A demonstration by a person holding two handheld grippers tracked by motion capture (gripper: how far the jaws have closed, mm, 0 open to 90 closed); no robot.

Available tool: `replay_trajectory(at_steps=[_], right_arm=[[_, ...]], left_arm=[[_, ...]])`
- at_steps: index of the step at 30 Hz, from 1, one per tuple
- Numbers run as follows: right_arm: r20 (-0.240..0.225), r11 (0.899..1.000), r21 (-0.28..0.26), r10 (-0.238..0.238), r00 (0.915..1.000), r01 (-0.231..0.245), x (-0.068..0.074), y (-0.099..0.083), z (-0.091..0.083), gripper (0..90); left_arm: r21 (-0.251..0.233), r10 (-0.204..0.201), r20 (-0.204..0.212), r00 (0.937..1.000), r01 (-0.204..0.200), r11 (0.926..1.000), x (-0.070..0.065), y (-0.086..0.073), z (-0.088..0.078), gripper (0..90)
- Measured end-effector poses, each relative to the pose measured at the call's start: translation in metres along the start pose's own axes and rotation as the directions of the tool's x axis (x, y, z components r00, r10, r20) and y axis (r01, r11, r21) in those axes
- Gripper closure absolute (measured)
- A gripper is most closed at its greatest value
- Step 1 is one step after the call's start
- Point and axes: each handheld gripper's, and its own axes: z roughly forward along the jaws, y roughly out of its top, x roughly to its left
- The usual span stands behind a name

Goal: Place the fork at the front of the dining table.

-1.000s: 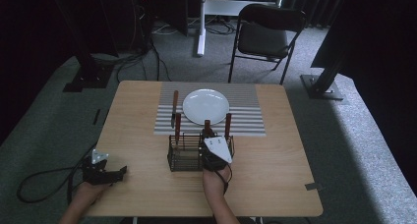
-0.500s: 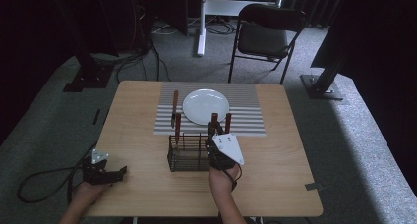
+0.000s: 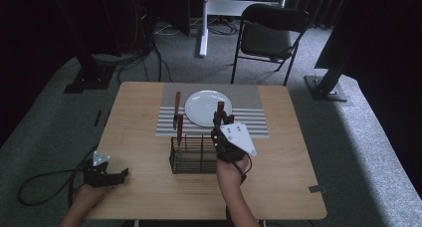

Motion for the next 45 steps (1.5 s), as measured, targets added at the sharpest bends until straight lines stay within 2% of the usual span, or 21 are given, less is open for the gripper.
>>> replay_trajectory(at_steps=[4, 9, 16, 30, 37, 45], right_arm=[[-0.007, 1.0, -0.013, 0.014, 0.9999, -0.014, -0.002, 0.01, 0.003, 76.1], [-0.009, 1.0, -0.027, 0.008, 0.9999, -0.009, -0.003, 0.02, 0.007, 76.1], [0.006, 0.999, -0.04, 0.013, 0.9999, -0.012, -0.008, 0.036, 0.023, 76.1], [0.023, 1.0, -0.009, 0.027, 0.9994, -0.026, -0.018, 0.047, 0.059, 76.1], [0.033, 0.999, 0.01, 0.033, 0.9989, -0.033, -0.03, 0.054, 0.077, 76.1], [0.069, 0.998, 0.046, 0.027, 0.9972, -0.03, -0.051, 0.057, 0.097, 76.1]], left_arm=[[0.0, 0.0, 0.0, 1.0, 0.0, 1.0, 0.0, 0.0, 0.0, 0.0], [0.0, 0.0, 0.0, 1.0, 0.0, 1.0, 0.0, 0.0, 0.0, 0.0], [0.0, 0.0, 0.0, 1.0, 0.0, 1.0, 0.0, 0.0, 0.0, 0.0], [0.0, 0.001, -0.001, 1.0, -0.001, 1.0, 0.0, 0.0, 0.0, 0.0], [-0.001, 0.001, -0.001, 1.0, -0.001, 1.0, 0.0, 0.0, 0.0, 0.0], [-0.001, 0.001, -0.001, 1.0, -0.001, 1.0, 0.0, 0.0, 0.0, 0.0]])
